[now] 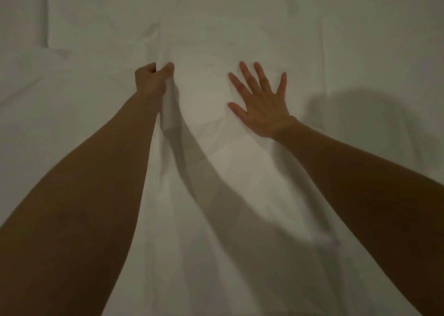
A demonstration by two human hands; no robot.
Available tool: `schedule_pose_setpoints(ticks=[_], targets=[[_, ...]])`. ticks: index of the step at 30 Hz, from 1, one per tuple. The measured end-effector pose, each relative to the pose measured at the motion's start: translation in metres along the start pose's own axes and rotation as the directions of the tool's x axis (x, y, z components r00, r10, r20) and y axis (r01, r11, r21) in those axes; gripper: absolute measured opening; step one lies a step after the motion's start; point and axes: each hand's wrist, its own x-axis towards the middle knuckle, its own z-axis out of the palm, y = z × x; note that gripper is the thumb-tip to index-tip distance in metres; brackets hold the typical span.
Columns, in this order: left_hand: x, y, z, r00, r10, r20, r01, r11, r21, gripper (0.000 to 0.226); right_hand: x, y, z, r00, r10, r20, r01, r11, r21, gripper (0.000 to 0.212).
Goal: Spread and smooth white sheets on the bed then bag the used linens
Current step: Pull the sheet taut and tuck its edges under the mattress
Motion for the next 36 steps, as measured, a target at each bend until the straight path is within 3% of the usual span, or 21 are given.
schedule_pose_setpoints(ticks=[2,5,9,12,14,16,19,20,26,29,32,34,36], targets=[[-0.004,-0.007,0.001,0.998,-0.020,-0.052,0.020,1.000,-0.014,0.017,-0.007,0.016,-0.001,0.999,0.039,-0.019,-0.039,0.999,-0.008,0.064],[-0.034,-0.021,-0.015,0.988,-0.149,0.033,0.149,0.989,0.010,0.020,-0.029,0.040,0.000,0.987,0.160,-0.029,-0.159,0.987,0.018,0.063],[-0.110,-0.075,-0.051,0.951,-0.282,0.125,0.268,0.956,0.119,0.018,-0.084,0.065,0.008,0.940,0.327,-0.095,-0.260,0.870,0.419,0.066],[-0.159,-0.110,-0.068,0.929,-0.354,0.109,0.339,0.931,0.131,0.020,-0.133,0.067,0.018,0.819,0.557,-0.136,-0.342,0.665,0.664,0.064],[-0.181,-0.122,-0.069,0.926,-0.369,0.078,0.356,0.923,0.143,0.029,-0.159,0.063,0.022,0.711,0.703,-0.018,-0.451,0.475,0.756,0.051],[-0.196,-0.126,-0.066,0.935,-0.350,0.047,0.342,0.930,0.135,0.038,-0.172,0.059,0.023,0.710,0.690,0.139,-0.494,0.348,0.797,0.043],[-0.207,-0.125,-0.060,0.953,-0.303,-0.007,0.301,0.944,0.131,0.041,-0.183,0.053,0.021,0.750,0.562,0.349,-0.431,0.016,0.902,0.044],[-0.208,-0.125,-0.058,0.955,-0.295,-0.025,0.295,0.946,0.132,0.044,-0.185,0.053,0.021,0.761,0.528,0.377,-0.418,-0.045,0.907,0.046],[-0.227,-0.120,-0.037,0.970,-0.229,-0.084,0.240,0.956,0.171,0.047,-0.195,0.075,0.016,0.836,0.496,0.237,-0.348,0.145,0.926,0.041],[-0.246,-0.119,-0.011,0.966,-0.259,0.018,0.254,0.958,0.133,0.039,-0.208,0.107,0.005,0.834,0.518,0.192,-0.368,0.260,0.893,0.039],[-0.271,-0.131,0.022,0.921,-0.350,0.173,0.323,0.931,0.168,0.037,-0.235,0.158,-0.001,0.786,0.590,0.184,-0.444,0.332,0.832,0.039],[-0.296,-0.148,0.039,0.880,-0.400,0.256,0.366,0.915,0.171,0.045,-0.256,0.186,-0.001,0.743,0.629,0.230,-0.532,0.345,0.774,0.044],[-0.323,-0.164,0.046,0.873,-0.424,0.241,0.386,0.902,0.192,0.046,-0.272,0.205,0.002,0.689,0.629,0.358,-0.604,0.226,0.764,0.041]])
